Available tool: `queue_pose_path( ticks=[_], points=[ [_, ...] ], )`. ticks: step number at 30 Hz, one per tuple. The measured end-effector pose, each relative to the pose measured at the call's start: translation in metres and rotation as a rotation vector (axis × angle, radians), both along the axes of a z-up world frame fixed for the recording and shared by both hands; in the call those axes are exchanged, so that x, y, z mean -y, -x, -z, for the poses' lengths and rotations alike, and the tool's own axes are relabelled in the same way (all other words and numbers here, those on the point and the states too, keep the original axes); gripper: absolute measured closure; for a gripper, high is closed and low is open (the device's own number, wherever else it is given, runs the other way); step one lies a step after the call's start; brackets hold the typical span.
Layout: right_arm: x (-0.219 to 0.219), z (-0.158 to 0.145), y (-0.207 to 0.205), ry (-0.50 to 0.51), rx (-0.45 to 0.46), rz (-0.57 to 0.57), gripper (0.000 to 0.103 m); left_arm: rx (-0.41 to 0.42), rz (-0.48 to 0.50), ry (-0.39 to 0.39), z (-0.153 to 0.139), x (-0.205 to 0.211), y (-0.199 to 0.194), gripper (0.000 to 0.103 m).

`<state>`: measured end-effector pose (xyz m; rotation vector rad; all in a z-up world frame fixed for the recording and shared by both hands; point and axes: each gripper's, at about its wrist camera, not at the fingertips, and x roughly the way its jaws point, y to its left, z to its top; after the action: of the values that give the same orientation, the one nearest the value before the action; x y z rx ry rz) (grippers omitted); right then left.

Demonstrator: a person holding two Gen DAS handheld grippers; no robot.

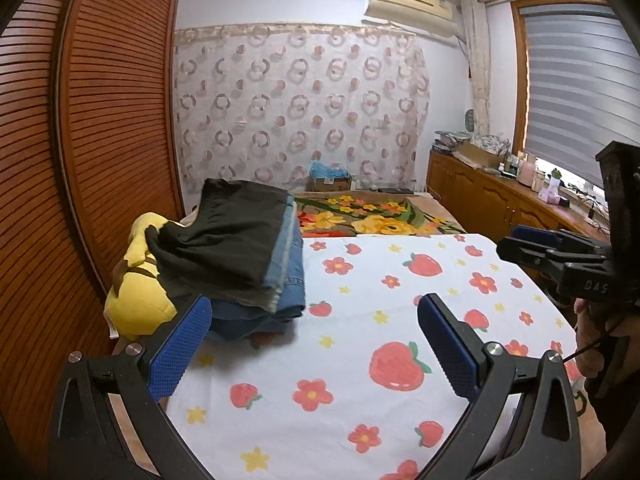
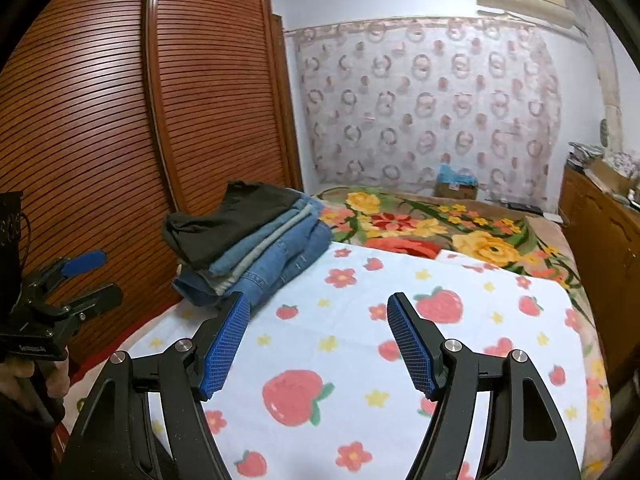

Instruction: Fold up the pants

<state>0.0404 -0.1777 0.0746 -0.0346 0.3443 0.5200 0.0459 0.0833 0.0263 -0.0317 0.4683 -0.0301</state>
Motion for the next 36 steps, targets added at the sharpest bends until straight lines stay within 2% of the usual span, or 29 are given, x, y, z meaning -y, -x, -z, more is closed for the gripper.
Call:
queue_pose_path(
  ticks=[9,20,36],
  points=[
    [0.011,0.004,0.044,-0.006,0.003,0.088,0.03,-0.033,0.044,0.013,0.009,0.031,-0.001,0.0],
    [0.017,0.003,0.067,-0.025,-0.019,0.216,0.03,-0.057,0.094,0.015,0.015,0.064,-0.008,0.0],
    [-0.012,-0.024,0.093,-0.05,0.048,0.287,0.03,0.022,0.118,0.015,-0.029,0.08,0.0,0.0]
  ],
)
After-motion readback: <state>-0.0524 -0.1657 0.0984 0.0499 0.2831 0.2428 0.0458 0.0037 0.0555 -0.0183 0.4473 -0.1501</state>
